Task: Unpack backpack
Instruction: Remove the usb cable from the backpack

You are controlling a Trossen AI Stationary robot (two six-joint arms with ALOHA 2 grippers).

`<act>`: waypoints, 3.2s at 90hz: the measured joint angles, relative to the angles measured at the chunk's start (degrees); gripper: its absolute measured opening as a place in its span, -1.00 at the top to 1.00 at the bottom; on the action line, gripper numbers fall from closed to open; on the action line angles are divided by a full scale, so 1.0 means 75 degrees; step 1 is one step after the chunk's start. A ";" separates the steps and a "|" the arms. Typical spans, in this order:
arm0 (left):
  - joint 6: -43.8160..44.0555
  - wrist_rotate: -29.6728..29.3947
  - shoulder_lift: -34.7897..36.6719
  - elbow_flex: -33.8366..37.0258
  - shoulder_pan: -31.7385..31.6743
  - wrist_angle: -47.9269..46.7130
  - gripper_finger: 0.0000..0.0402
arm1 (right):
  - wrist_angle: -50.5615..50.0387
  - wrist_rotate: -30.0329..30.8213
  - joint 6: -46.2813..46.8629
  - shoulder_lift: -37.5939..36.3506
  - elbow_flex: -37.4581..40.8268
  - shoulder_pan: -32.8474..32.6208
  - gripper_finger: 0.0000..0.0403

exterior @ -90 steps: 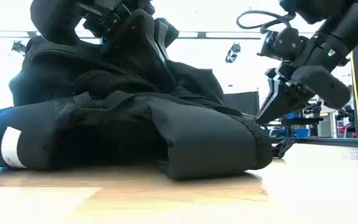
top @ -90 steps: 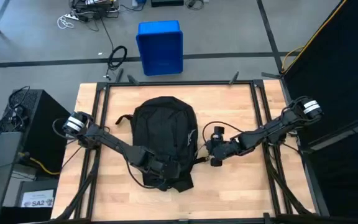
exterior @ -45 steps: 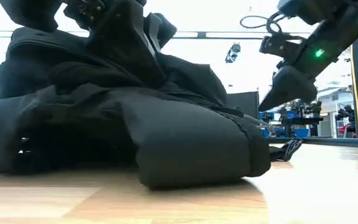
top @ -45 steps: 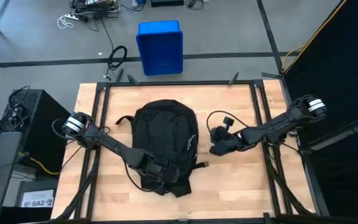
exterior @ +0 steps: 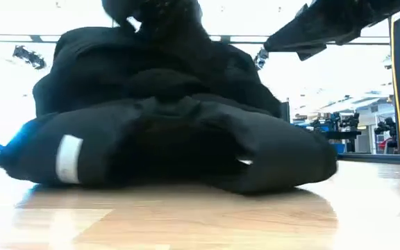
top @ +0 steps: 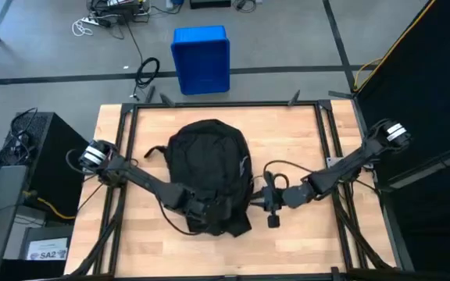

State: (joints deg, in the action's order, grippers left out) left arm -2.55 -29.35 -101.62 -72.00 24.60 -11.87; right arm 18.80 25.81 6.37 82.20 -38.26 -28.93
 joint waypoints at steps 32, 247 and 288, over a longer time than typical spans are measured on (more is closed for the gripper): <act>-0.0120 -0.0917 0.0012 -0.1013 0.0017 0.0052 1.00 | 0.1555 0.1128 -0.0387 0.1554 0.0003 0.0064 0.83; -0.1159 0.1819 0.5117 0.2984 -0.2758 0.2177 1.00 | -0.2324 -0.1383 0.1704 0.1649 0.0023 -0.0493 1.00; -0.1283 -0.1957 0.3678 0.2981 0.0987 0.2820 1.00 | -0.2243 -0.1183 0.1802 0.1649 0.0017 -0.0440 1.00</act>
State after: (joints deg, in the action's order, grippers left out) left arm -12.17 -44.03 -74.04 -49.65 32.01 9.28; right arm 1.98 16.94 19.89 94.56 -38.13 -32.23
